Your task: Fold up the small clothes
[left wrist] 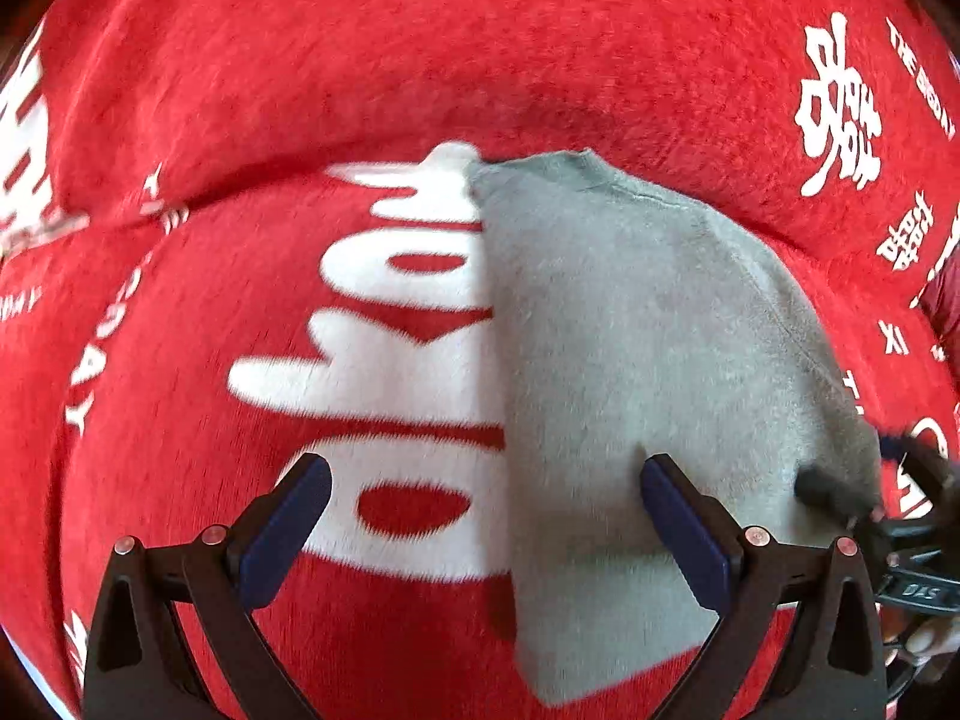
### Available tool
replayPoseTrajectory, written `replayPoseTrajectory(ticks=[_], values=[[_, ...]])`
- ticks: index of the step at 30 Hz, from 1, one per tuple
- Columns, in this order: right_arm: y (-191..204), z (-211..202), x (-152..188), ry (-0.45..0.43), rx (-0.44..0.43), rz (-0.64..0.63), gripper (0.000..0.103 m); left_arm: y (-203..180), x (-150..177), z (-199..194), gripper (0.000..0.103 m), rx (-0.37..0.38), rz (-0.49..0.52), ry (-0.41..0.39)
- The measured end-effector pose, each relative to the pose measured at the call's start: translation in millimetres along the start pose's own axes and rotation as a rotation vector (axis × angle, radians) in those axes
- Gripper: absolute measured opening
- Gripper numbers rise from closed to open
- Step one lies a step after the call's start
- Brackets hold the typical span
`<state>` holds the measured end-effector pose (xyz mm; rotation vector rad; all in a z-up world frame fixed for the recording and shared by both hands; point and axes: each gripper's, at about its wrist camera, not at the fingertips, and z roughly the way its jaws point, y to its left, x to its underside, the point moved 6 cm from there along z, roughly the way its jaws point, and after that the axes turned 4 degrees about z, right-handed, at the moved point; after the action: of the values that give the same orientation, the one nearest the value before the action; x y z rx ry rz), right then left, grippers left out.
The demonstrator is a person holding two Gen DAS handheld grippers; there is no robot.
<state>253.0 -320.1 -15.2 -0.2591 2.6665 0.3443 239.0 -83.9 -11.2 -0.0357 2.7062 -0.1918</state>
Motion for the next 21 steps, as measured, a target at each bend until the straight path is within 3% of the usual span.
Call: replayPoseTrajectory(ticks=[2,4,7,10,14,17,21], values=[[-18.6,4.9,22.8,0.060,-0.042,0.087,0.087,2.0,5.1,-0.5,0.103,0.032,-0.029,0.011],[-27.1,-5.5,35.1,0.031,-0.053,0.130,0.087,1.6,7.5,-5.5,0.103,0.040,-0.039,0.016],[-27.2,-26.6,37.1,-0.023,0.003,0.131,0.087,-1.0,7.3,-21.0,0.103,0.071,-0.054,-0.007],[2.1,-54.9,25.4,-0.133,0.032,0.034,0.087,-6.2,11.9,-23.8,0.103,0.071,-0.041,-0.011],[44.6,-69.2,11.2,-0.199,-0.048,-0.098,0.087,-10.2,23.7,-12.6,0.103,-0.005,0.014,0.019],[63.7,-45.7,6.4,-0.163,-0.108,-0.118,0.087,-7.8,31.1,-7.7,0.103,0.002,0.000,0.028],[30.6,-0.2,15.8,-0.031,-0.114,0.048,0.086,-7.9,34.9,-2.9,0.103,0.008,0.003,0.040]])
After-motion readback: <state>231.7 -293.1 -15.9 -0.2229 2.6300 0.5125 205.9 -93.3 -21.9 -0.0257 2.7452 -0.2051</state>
